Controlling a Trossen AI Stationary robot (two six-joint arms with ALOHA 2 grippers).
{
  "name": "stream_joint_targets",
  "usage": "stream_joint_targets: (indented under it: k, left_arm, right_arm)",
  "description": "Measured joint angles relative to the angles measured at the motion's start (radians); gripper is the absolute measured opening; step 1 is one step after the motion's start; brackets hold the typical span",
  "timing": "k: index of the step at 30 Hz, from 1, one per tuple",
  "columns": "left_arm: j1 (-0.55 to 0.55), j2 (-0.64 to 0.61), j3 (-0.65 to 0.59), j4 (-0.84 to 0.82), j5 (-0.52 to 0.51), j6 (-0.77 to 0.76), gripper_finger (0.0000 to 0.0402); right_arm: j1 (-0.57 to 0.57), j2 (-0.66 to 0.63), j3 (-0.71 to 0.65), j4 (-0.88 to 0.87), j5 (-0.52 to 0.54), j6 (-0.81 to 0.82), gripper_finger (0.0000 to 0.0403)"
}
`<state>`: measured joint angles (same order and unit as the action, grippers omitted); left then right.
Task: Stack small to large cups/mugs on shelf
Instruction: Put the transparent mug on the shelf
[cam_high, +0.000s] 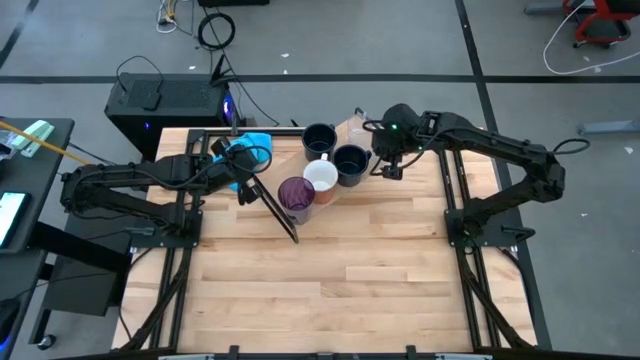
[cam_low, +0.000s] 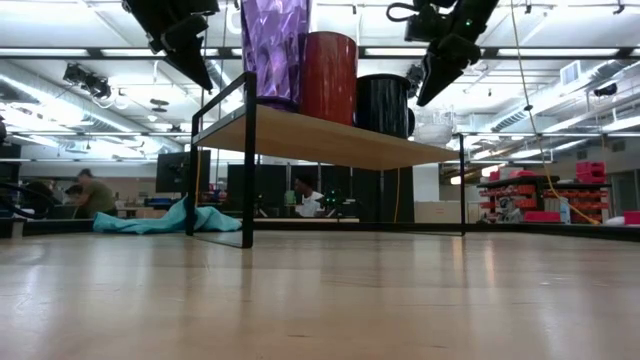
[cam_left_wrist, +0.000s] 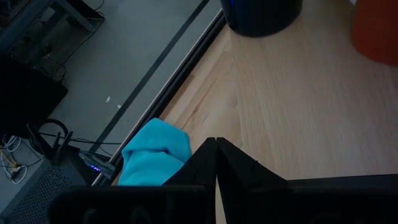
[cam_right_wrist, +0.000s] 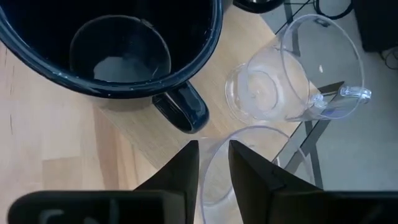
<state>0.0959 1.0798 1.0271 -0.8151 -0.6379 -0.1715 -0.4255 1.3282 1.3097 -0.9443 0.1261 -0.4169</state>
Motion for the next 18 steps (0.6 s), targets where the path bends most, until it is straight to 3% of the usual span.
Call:
stream_joint_targets:
  k: [18]
  left_arm:
    - [0.0, -0.042, 0.0, -0.02, 0.0, 0.013, 0.0015]
  right_arm:
    - [0.03, -0.134, 0.0, -0.044, -0.021, 0.091, 0.0096]
